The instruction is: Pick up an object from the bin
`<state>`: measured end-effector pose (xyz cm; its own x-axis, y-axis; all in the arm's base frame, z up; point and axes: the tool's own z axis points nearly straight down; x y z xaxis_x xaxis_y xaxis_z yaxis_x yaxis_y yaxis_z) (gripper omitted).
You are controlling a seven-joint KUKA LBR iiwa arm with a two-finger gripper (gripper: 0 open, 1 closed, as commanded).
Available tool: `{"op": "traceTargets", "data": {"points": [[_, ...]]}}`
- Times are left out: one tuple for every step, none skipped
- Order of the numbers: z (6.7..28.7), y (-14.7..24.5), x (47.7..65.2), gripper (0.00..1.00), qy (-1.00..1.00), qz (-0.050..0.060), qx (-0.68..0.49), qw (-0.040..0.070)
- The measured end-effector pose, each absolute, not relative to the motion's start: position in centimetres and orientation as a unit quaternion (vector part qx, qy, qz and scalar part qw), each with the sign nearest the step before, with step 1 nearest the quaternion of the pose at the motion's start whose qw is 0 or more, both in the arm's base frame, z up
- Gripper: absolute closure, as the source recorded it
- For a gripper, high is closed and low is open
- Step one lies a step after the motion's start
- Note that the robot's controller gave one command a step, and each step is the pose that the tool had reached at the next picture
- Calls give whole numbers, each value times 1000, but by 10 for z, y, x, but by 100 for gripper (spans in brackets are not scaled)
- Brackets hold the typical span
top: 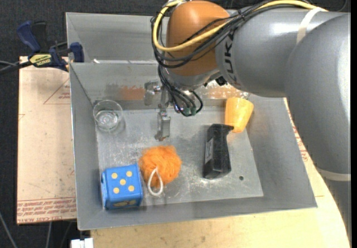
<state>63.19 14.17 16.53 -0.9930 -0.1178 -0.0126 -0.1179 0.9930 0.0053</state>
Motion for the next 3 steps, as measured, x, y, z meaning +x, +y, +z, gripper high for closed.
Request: {"op": "traceTargets", "data": {"points": [[154,141,630,0,998,2,-63,6],[138,143,620,0,997,1,-75,-5],[144,153,594,0,993,3,-119,14]]}}
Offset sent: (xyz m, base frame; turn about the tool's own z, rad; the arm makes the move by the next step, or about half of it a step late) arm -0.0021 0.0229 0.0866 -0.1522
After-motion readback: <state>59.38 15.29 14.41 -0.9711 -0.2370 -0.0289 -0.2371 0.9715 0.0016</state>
